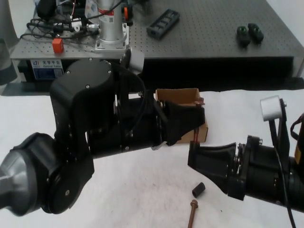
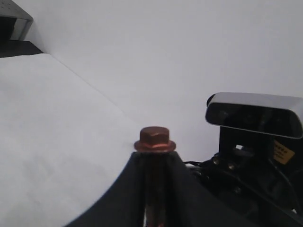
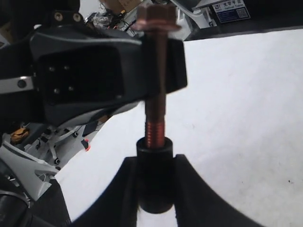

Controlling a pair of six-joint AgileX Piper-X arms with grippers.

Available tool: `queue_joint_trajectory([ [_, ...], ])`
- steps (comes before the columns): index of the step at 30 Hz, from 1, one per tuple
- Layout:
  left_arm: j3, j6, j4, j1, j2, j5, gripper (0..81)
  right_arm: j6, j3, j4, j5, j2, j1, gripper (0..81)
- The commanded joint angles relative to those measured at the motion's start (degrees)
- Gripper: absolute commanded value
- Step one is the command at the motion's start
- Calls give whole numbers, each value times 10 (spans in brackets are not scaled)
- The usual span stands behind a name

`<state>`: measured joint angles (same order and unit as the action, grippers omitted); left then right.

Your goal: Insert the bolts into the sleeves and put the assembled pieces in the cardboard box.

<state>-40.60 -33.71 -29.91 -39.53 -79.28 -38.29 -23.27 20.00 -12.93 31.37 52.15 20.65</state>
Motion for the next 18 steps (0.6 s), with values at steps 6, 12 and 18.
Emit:
queue_joint_trajectory([
  [6,-3,-10,-13,0,7,-14,98,-2,2,-86,-68,0,2,42],
  [12,-3,-7,34,0,7,39,541,46,18,-83,-191,17,-38,42],
  [18,-6,81,176,-16,-6,65,480,165,180,62,-203,199,-109,42],
])
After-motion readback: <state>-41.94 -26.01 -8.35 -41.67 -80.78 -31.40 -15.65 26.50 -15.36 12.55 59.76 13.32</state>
